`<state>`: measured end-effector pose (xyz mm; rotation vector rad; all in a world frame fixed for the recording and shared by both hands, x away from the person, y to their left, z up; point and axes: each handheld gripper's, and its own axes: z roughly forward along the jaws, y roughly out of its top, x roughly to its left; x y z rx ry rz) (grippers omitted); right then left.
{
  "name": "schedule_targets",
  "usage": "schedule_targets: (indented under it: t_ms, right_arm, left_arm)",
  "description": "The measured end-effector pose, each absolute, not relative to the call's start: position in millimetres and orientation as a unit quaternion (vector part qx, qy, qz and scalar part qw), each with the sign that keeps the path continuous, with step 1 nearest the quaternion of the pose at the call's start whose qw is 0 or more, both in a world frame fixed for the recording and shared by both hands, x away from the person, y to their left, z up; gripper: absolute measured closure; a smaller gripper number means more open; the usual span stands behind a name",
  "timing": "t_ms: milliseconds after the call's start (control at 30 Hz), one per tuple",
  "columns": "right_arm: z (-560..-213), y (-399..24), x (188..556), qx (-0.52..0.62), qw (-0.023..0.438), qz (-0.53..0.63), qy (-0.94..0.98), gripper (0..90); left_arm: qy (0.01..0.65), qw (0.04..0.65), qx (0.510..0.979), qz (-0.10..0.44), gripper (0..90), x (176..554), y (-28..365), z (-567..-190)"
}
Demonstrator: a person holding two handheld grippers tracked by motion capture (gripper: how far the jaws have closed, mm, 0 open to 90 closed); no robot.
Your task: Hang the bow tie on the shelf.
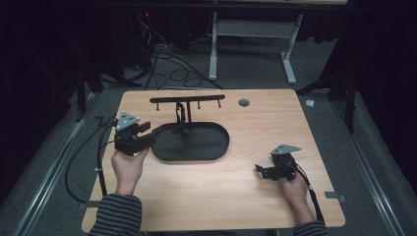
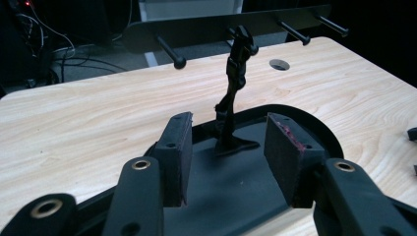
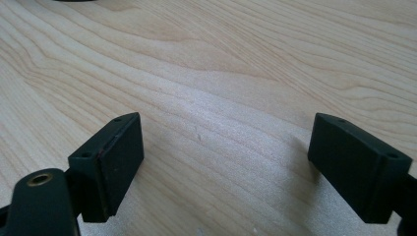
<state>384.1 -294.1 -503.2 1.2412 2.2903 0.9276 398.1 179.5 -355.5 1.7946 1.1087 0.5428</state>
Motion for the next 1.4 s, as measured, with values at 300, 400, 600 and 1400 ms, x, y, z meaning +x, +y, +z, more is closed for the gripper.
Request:
schedule_targets:
  t_ms: [300, 400, 600, 1400]
  right_arm:
    - [-503.1, -294.1, 384.0, 0.441, 0.187, 0.329, 0.814, 14.4]
    - [-503.2, -294.1, 384.0, 0.441, 0.187, 0.33, 0.813, 14.4]
    - [-503.2, -294.1, 384.1, 0.441, 0.187, 0.33, 0.814, 14.4]
    - [-503.2, -294.2, 384.0, 0.441, 0.187, 0.329, 0.814, 14.4]
  left_arm:
    - [0.472, 0.47, 0.716, 0.209, 53.0, 385.2, 190.2, -366.5]
    - [0.473, 0.472, 0.714, 0.209, 52.8, 381.2, 191.2, -368.7]
    - [0.477, 0.472, 0.712, 0.205, 52.3, 373.8, 193.7, -373.2]
    - [0.479, 0.466, 0.719, 0.187, 51.0, 355.8, 189.6, -398.0]
